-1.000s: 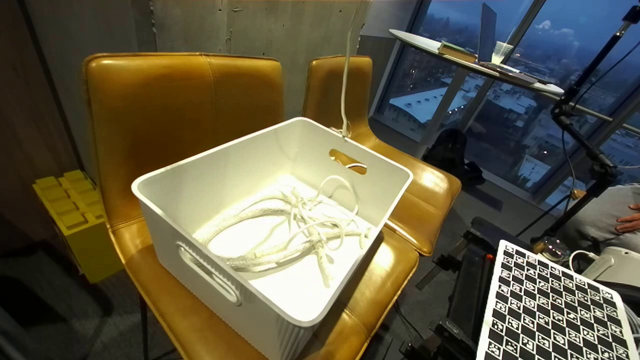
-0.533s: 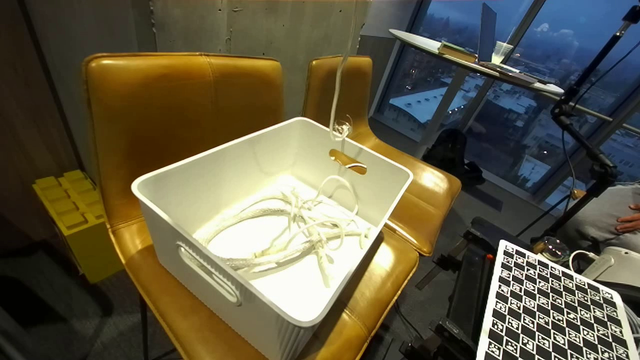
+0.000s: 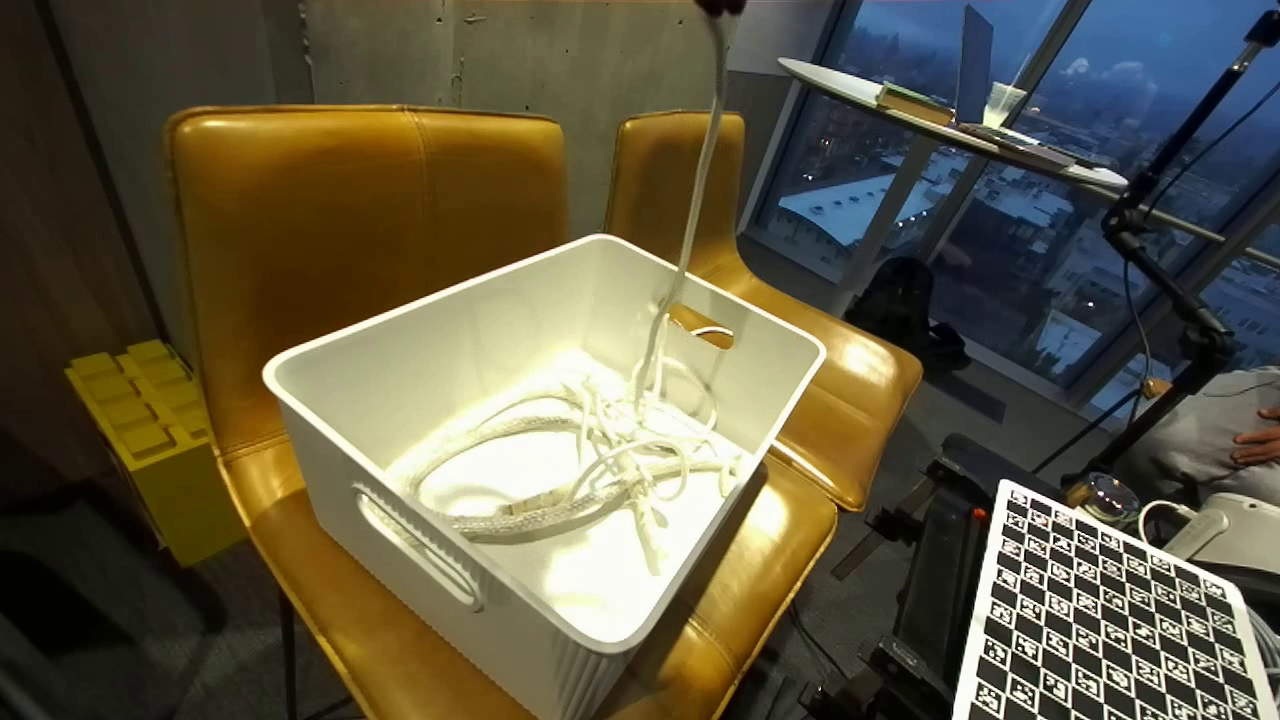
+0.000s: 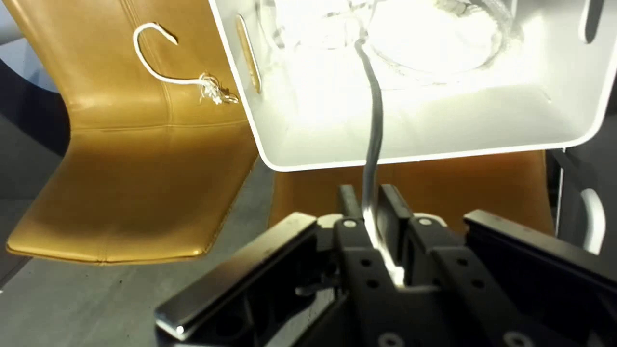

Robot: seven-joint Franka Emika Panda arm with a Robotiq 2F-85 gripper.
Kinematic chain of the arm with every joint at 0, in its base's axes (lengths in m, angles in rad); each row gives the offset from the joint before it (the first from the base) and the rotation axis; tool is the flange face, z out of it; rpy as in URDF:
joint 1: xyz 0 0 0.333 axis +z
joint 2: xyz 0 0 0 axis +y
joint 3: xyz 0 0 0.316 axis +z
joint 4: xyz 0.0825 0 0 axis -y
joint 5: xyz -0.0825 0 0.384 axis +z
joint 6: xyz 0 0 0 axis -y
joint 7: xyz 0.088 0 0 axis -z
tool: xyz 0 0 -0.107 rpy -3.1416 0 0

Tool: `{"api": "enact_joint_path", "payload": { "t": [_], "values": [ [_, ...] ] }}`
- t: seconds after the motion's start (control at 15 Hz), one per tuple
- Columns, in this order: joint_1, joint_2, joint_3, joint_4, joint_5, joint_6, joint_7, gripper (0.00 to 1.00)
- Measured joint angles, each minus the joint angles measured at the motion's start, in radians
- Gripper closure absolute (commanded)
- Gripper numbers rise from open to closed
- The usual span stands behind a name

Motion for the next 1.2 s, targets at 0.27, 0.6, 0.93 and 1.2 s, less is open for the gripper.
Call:
{"api": "enact_joint_path", "payload": {
  "t": [0.27,0.6,0.93,1.2],
  "values": [
    [-0.08,0.0,-0.019,-0.128,-0.005,0.077,-0.021,0.21],
    [-0.214,-0.005,-0.077,-0.241,0.018,0.16,-0.176,0.0],
    [-0.365,0.042,-0.128,-0.242,0.204,0.234,-0.477,0.0],
    [-0.448,0.176,-0.133,-0.135,0.342,0.233,-0.638,0.0]
  ]
}}
